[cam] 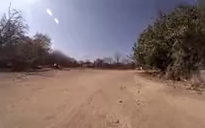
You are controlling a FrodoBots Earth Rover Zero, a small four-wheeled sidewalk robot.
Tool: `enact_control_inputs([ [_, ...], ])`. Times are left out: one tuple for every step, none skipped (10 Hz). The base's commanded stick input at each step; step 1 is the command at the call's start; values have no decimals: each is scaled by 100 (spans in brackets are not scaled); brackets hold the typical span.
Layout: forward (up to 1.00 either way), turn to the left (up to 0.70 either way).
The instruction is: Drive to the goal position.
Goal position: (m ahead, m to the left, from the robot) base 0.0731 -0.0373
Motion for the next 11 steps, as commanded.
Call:
enact_control_inputs([
  [50, 0],
  [50, 0],
  [50, 24],
  [50, 50],
  [50, 50],
  [50, 50],
  [50, 4],
  [50, 0],
  [50, 0],
  [50, 0],
  [50, 0],
])
